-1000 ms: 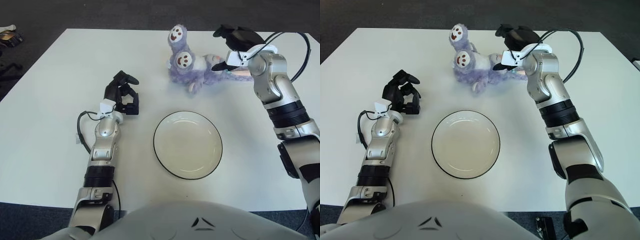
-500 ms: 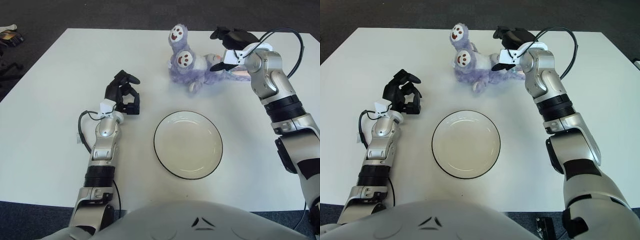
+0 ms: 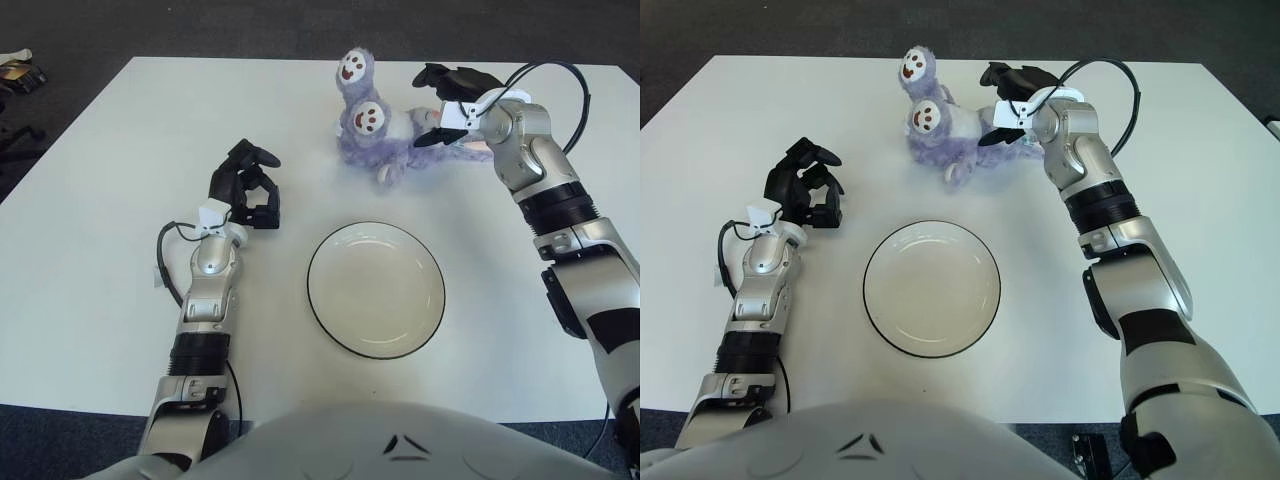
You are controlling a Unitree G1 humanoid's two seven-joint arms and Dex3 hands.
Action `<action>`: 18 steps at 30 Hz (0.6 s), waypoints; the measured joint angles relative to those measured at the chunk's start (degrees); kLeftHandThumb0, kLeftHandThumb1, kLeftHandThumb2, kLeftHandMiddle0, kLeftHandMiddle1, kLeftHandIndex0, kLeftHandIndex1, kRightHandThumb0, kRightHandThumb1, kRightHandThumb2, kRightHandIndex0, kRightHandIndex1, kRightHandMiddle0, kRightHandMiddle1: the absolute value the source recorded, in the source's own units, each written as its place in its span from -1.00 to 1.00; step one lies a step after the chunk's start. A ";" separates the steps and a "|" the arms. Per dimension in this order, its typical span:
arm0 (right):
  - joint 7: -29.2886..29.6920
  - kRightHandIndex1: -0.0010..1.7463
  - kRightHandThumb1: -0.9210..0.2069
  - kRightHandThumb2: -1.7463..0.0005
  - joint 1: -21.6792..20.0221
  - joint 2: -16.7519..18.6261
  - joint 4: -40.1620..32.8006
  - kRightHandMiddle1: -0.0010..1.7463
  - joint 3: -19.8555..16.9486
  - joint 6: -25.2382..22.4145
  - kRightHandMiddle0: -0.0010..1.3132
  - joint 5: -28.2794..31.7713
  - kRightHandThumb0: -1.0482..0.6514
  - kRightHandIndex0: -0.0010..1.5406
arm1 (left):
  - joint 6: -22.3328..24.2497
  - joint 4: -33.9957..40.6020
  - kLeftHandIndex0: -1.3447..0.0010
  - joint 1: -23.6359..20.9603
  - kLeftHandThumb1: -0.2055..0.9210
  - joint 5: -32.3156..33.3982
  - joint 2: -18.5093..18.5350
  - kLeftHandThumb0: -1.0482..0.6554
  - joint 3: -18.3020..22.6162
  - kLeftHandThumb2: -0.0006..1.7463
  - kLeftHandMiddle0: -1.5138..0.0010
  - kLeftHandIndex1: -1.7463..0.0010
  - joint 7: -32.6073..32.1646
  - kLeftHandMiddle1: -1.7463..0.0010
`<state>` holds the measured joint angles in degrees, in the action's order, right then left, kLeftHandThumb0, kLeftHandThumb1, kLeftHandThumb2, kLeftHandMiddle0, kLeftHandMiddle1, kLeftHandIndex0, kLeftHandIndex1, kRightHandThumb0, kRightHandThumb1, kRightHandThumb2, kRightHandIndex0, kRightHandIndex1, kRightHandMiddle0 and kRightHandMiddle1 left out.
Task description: Put the doll into the plate.
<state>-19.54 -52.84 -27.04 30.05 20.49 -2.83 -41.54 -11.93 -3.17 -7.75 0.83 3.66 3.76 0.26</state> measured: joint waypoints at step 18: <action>3.21 -0.03 0.19 -0.17 -4.63 3.18 13.72 0.09 -0.30 7.95 -1.00 5.51 -0.29 -0.99 | -0.58 1.13 0.05 0.63 -0.53 0.73 -0.77 0.22 -0.17 0.81 -0.05 -0.88 0.58 -1.00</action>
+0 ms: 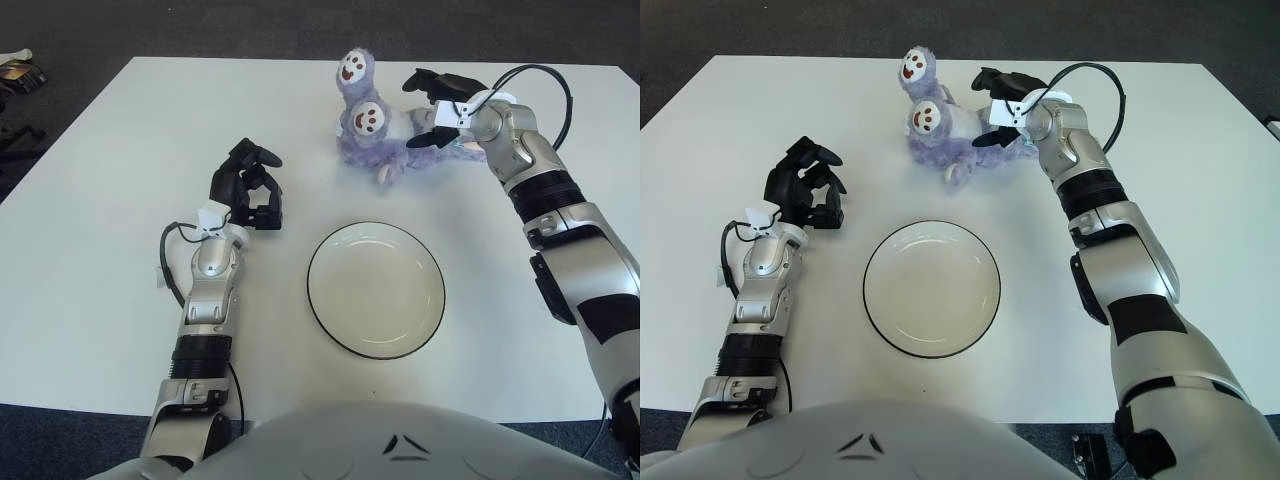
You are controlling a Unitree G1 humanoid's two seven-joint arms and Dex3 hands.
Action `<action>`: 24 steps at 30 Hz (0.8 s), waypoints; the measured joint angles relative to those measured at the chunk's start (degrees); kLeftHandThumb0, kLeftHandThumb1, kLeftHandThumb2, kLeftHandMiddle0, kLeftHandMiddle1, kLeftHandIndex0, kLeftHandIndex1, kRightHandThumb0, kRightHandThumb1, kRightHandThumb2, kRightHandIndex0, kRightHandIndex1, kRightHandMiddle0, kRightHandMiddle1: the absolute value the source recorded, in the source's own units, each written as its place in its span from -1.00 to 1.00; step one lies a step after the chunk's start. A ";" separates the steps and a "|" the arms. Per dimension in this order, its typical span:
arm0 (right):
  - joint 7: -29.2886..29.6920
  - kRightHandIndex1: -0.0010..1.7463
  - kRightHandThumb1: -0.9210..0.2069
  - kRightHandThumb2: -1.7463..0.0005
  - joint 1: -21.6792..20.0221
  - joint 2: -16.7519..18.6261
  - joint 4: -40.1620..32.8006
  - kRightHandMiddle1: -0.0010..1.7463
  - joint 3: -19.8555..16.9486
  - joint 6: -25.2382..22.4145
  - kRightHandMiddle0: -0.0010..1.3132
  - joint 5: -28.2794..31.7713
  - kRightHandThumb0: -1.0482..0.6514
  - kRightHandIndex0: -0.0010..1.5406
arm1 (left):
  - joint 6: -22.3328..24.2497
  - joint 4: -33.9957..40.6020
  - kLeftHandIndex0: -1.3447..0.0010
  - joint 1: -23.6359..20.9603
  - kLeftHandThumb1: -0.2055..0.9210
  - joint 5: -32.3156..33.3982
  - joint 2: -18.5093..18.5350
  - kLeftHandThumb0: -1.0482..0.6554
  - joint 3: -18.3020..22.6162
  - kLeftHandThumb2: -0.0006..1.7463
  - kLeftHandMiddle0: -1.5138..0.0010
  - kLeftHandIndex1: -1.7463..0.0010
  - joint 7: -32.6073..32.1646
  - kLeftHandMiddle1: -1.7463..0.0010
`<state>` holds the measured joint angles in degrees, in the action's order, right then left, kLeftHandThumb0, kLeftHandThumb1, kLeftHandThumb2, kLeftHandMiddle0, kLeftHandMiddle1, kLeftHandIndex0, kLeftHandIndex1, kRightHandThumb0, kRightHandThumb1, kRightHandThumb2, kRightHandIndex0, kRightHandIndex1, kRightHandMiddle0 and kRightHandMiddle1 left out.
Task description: Put the doll into the plate.
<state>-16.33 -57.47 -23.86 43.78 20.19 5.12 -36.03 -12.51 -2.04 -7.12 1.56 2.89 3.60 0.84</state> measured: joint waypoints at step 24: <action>6.78 -0.32 -0.13 0.04 -3.01 2.86 11.36 -0.14 3.10 1.71 -1.00 -0.75 -0.51 -0.90 | -0.04 1.29 0.07 0.80 -0.54 0.08 -0.23 0.22 -0.08 0.83 -0.05 -0.92 0.20 -1.00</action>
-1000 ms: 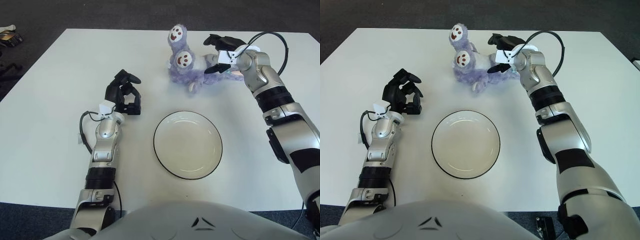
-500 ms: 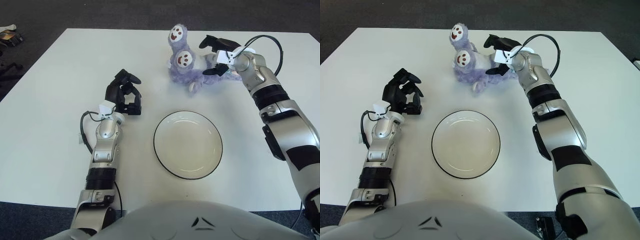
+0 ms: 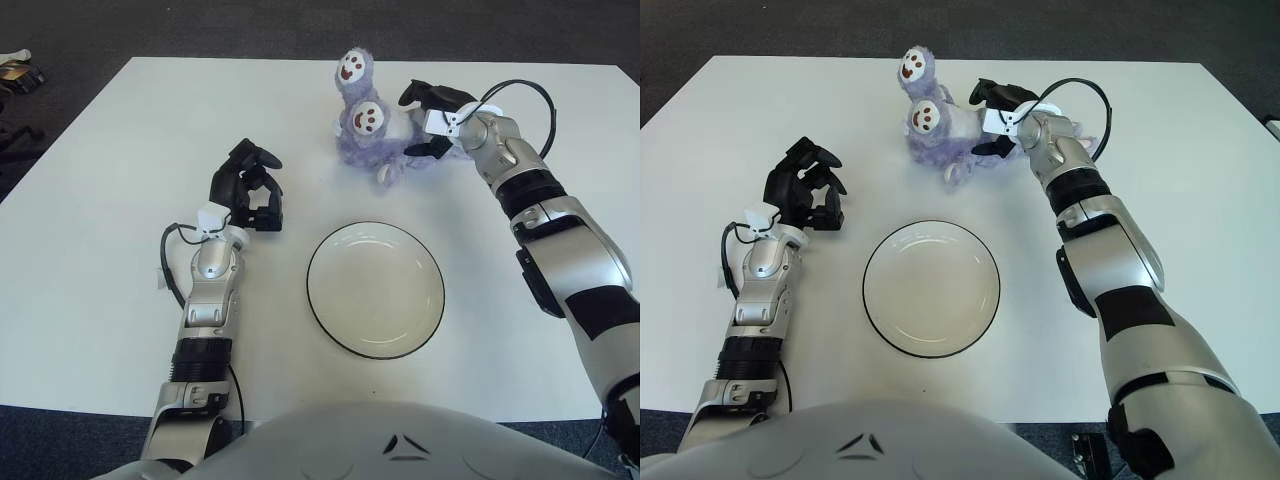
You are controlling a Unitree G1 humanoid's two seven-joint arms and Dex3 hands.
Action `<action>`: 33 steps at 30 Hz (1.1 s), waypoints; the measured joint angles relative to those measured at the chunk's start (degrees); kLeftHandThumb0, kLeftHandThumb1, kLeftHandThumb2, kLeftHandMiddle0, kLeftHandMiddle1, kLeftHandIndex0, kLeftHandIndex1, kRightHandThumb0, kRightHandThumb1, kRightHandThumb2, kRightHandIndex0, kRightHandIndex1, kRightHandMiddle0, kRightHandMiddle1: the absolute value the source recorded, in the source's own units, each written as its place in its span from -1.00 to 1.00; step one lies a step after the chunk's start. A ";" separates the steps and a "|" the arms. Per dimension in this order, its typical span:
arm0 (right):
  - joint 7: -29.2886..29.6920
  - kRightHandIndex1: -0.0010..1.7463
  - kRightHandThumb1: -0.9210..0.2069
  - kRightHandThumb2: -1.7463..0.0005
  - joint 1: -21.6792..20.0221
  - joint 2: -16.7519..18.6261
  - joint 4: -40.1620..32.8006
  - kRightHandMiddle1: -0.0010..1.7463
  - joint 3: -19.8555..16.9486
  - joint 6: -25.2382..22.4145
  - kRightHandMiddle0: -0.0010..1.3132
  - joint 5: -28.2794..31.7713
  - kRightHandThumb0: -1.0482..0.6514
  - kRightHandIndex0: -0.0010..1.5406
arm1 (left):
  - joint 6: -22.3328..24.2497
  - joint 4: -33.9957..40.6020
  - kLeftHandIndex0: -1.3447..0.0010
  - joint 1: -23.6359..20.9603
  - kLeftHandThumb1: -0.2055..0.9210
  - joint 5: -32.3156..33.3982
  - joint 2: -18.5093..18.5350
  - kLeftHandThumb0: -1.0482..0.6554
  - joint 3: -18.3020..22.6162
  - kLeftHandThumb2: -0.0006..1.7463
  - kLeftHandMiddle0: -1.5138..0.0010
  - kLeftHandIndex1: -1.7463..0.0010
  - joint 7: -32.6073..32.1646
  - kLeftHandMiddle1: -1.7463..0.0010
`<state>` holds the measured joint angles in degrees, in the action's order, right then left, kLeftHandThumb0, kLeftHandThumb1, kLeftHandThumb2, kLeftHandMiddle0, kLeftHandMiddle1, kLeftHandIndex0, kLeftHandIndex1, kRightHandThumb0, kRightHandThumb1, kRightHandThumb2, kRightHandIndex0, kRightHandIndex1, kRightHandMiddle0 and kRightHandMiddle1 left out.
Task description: Put the doll into the plate.
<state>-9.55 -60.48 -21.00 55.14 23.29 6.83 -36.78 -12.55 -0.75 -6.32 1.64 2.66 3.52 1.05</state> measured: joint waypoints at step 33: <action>-2.86 -0.47 0.05 -0.07 -4.06 3.91 11.25 -0.30 3.19 -0.78 -1.00 0.07 -0.42 -0.95 | 0.30 1.20 0.01 0.68 -0.53 -0.11 -0.69 0.22 -0.03 0.79 -0.06 -0.80 -0.12 -1.00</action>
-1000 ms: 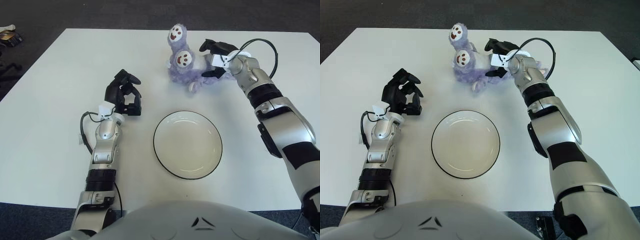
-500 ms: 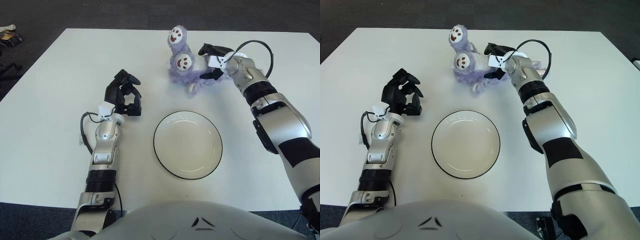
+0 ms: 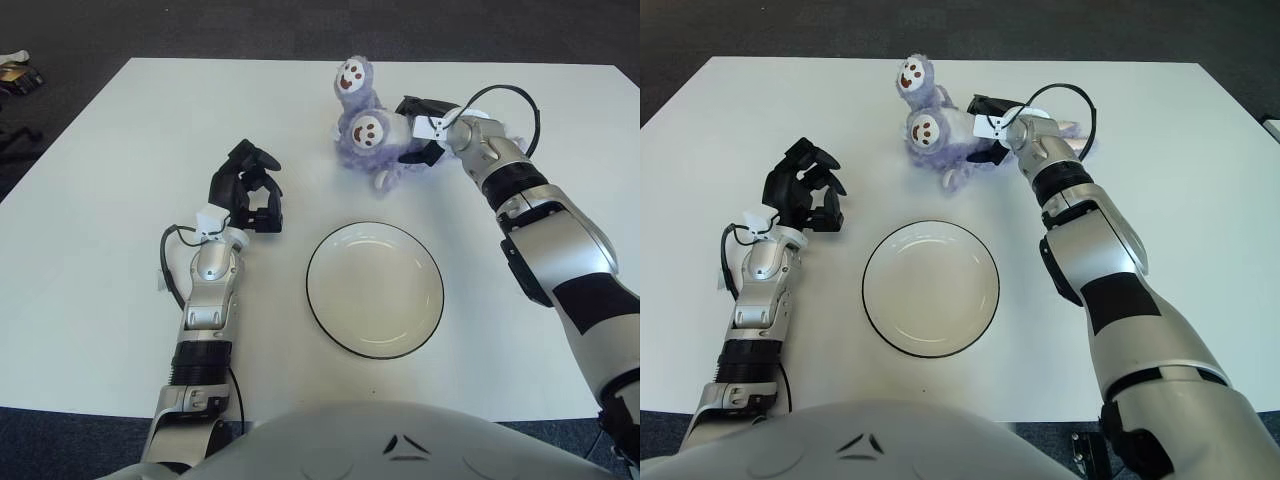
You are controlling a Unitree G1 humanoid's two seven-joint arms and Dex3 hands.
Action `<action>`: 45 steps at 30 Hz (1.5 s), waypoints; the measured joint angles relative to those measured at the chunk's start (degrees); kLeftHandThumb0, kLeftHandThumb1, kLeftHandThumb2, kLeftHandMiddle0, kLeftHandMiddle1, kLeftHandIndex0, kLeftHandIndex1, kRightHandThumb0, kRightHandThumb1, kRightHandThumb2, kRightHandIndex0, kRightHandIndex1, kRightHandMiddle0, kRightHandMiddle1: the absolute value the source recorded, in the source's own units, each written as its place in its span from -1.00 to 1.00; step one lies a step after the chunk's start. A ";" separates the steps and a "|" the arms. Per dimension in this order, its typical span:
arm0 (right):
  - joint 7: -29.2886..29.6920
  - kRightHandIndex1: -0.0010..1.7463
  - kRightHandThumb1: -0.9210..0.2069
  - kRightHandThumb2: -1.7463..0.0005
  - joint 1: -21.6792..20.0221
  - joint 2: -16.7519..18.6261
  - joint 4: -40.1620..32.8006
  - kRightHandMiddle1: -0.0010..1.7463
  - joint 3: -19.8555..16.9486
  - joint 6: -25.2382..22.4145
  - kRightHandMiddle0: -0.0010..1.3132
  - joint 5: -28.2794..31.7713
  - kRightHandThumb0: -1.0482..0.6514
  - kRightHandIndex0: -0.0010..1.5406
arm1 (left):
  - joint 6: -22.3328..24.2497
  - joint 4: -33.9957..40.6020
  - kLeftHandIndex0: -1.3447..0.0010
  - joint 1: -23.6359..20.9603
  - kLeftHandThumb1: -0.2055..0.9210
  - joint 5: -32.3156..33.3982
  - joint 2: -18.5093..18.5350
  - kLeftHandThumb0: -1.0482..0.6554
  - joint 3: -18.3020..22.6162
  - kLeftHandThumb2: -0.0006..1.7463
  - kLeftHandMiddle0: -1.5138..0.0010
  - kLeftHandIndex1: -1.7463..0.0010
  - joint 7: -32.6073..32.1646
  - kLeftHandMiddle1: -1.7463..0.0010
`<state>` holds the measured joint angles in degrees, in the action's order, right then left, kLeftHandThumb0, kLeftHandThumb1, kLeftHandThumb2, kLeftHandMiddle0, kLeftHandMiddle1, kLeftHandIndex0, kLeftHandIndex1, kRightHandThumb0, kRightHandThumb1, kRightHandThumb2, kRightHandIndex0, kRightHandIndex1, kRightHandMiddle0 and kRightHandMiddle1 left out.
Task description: Put the doll into the plate.
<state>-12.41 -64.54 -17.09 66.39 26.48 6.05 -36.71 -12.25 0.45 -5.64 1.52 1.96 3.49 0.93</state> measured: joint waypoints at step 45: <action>-25.41 -0.48 -0.07 0.04 -6.69 0.70 5.73 -0.20 -0.53 -3.10 -1.00 3.98 -0.54 -0.95 | -0.41 0.08 -0.07 0.26 -0.48 -1.02 -0.11 0.21 -0.41 0.70 -0.04 -0.65 -0.78 -1.00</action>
<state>-37.82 -71.22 -16.39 72.12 25.96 2.96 -32.73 -12.67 0.53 -5.37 0.50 1.85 3.08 0.14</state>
